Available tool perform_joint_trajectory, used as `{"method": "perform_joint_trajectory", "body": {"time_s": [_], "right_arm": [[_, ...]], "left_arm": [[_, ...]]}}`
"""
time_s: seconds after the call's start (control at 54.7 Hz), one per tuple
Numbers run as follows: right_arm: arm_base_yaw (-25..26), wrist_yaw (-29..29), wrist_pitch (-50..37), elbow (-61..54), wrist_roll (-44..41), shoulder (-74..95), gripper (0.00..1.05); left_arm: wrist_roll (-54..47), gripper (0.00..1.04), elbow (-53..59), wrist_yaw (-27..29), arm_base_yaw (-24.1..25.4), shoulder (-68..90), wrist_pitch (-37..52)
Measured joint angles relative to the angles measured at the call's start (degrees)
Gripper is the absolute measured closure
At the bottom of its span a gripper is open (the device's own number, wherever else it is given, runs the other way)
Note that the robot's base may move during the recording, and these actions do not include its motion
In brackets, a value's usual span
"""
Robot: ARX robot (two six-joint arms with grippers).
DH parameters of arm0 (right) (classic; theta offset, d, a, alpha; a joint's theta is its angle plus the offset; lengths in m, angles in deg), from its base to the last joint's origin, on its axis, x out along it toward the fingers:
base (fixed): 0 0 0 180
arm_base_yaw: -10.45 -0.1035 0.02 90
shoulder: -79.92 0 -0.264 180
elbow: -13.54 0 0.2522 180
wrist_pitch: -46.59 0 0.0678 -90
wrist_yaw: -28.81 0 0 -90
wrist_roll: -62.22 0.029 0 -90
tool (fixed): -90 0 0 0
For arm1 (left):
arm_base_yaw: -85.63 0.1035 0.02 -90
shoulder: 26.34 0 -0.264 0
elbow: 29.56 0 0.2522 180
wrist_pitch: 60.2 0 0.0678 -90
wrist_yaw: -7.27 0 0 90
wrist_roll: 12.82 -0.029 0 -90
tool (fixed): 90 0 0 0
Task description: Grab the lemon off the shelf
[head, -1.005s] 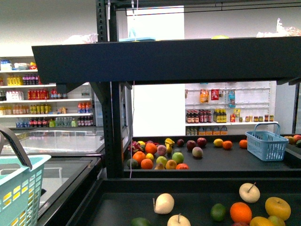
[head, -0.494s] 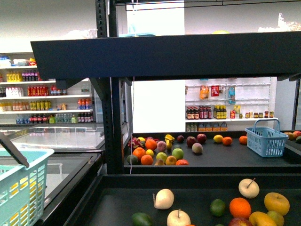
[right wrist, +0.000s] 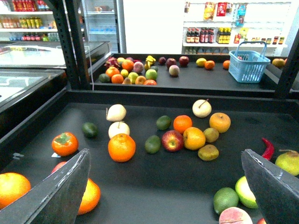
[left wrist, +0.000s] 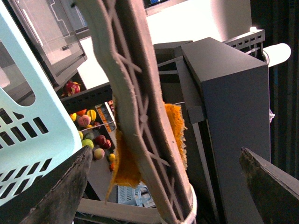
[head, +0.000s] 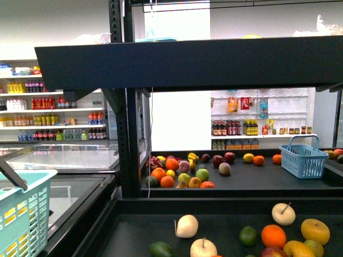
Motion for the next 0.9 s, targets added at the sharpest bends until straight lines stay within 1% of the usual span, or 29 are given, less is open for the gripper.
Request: {"method": "perform_joint_trajectory", "body": {"time_s": [0.292,0.494,0.603,0.695,0.786,0.896], "right_arm": [[0.0,0.0,0.0,0.0,0.0,0.0,0.08],[0.0,0.0,0.0,0.0,0.0,0.0,0.08],[0.0,0.0,0.0,0.0,0.0,0.0,0.08],[0.0,0.0,0.0,0.0,0.0,0.0,0.08],[0.0,0.0,0.0,0.0,0.0,0.0,0.08],[0.0,0.0,0.0,0.0,0.0,0.0,0.08]], "left_arm": [[-1.4,0.08,4.6,0.9,0.0,-6.8,-6.3],[-6.6,0.08,8.0,2.7,0.1,-15.3,-16.7],[-14.3,0.08,9.8,5.9,-0.6,-22.9,-27.1],[-24.2,0.08,11.6,10.4,-2.5,-30.6,-37.2],[-35.9,0.08,14.1,16.0,-6.4,-39.7,-46.1],[-48.3,0.08,17.6,24.5,-13.7,-51.1,-53.3]]}}
